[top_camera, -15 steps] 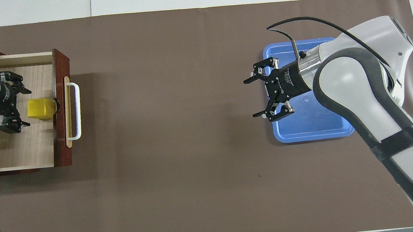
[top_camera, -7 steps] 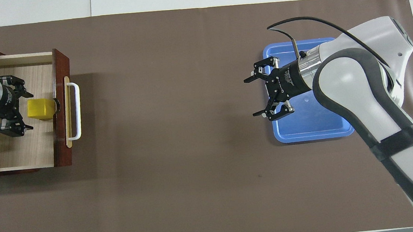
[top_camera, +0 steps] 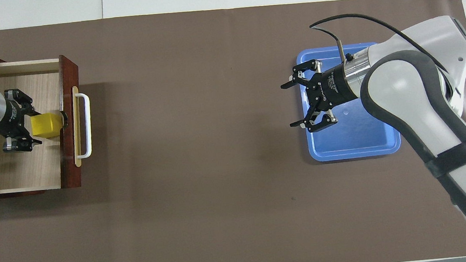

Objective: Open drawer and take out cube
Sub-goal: 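Lower the left gripper into the drawer and grasp the yellow cube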

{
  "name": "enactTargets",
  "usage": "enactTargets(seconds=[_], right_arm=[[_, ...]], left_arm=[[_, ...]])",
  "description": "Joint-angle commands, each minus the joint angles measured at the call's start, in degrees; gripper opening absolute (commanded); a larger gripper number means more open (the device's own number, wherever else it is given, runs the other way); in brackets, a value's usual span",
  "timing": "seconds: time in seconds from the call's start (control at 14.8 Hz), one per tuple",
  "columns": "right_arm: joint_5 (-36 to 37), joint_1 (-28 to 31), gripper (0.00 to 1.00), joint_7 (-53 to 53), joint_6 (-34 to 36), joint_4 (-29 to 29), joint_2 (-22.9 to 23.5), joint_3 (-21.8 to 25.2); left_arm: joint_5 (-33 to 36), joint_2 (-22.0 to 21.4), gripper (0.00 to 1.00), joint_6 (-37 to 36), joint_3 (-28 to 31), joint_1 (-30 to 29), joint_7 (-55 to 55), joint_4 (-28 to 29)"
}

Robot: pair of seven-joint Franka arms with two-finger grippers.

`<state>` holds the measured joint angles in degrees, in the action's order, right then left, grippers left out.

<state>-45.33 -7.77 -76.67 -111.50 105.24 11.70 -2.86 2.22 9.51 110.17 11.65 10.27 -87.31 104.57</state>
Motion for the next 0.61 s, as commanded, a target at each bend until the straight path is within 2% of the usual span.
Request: enactTargets(seconds=[0.0,0.27,0.54], right_arm=[[-1.6,0.5,1.0,-2.2,-0.8,-0.6,-0.1,-0.4],[-5.7,-0.2,1.0,-3.2,-2.6,-0.7,0.0,-0.4],[-6.4,-1.2,1.0,-1.4,-4.7,-1.1,0.2,-0.5]], left_arm=[[-0.9,-1.8,0.01,1.4,0.5,0.9,-0.6,2.4],[-0.9,-1.0,0.0,1.3,0.6,0.9,-0.5,0.5],[-1.3,1.5,0.0,-3.4,0.0,1.0,-0.2,-8.9]])
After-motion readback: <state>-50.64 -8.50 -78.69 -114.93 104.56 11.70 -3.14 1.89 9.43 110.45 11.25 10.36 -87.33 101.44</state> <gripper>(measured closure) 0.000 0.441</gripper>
